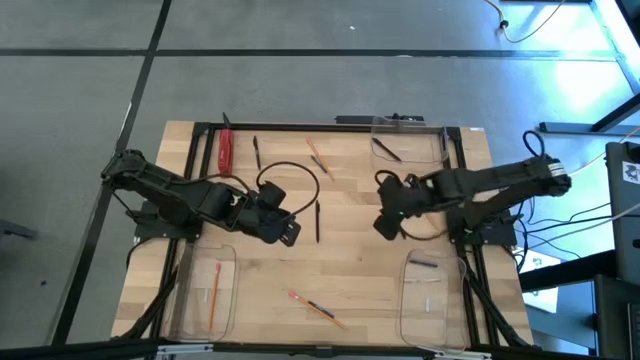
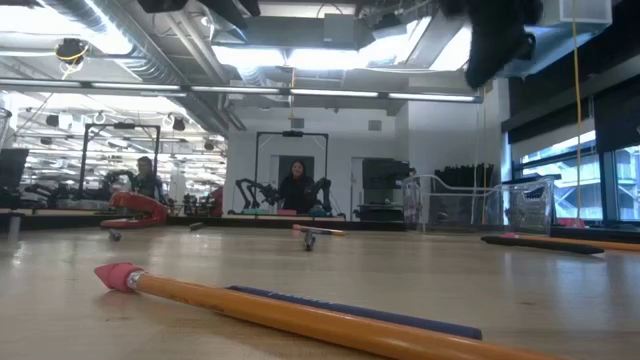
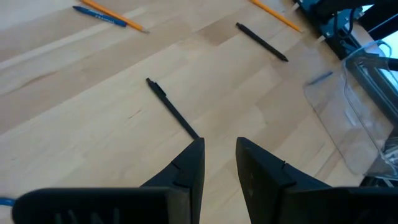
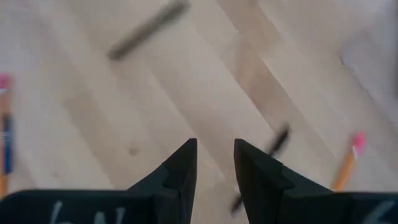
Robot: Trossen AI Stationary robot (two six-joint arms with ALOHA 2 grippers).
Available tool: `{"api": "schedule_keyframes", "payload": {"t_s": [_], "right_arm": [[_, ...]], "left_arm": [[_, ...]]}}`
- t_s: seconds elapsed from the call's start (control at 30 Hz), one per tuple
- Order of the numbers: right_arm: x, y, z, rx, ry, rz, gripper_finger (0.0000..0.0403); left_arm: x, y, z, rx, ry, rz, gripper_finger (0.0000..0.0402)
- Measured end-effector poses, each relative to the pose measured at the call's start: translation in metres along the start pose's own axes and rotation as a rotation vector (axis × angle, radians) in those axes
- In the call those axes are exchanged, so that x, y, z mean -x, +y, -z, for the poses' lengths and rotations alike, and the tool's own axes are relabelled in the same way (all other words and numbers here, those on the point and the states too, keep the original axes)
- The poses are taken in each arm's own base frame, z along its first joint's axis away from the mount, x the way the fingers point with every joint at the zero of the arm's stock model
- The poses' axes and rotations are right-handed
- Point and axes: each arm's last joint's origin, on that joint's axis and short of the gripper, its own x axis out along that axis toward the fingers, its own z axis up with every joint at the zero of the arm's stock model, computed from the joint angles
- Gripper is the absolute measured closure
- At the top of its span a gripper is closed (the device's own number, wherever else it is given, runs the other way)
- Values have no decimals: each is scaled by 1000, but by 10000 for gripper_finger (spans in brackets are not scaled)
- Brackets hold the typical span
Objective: Sort crayons/erasers/pens/pencils in bins
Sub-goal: Put the black pen into the top transparent bin
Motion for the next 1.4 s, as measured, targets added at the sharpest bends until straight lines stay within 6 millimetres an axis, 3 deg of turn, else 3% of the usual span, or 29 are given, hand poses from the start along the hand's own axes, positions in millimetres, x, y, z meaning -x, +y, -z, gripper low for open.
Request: {"api": "schedule_keyframes", "payload": {"t_s": [0.17,0.3,0.67,1.1,1.4], "right_arm": [[-22,-21,-9,-93,163,147,295],[-40,-29,-19,-154,253,169,295],[-91,-42,-37,-51,440,150,292],[-131,-65,-48,-111,552,223,221],[-161,-84,-14,-133,671,206,230]], "left_arm": [[0,0,0,0,1,1,317],[0,0,0,0,0,0,317],[0,0,0,0,1,1,317],[0,0,0,-1,8,4,317],[0,0,0,-1,8,4,317]]}}
